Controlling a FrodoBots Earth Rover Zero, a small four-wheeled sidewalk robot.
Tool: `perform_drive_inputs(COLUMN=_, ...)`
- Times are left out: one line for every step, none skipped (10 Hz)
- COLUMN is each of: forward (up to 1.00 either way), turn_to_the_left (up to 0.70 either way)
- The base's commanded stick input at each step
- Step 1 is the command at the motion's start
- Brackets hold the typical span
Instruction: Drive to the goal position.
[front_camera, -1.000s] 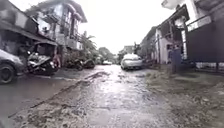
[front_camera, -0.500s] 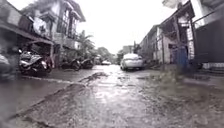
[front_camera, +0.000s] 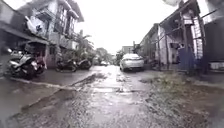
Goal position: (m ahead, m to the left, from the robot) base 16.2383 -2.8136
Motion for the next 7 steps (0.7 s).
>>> perform_drive_inputs(forward=1.0, turn_to_the_left=0.0)
perform_drive_inputs(forward=1.0, turn_to_the_left=0.0)
perform_drive_inputs(forward=1.0, turn_to_the_left=0.0)
perform_drive_inputs(forward=1.0, turn_to_the_left=0.0)
perform_drive_inputs(forward=1.0, turn_to_the_left=-0.05)
perform_drive_inputs(forward=1.0, turn_to_the_left=-0.18)
perform_drive_inputs(forward=1.0, turn_to_the_left=0.0)
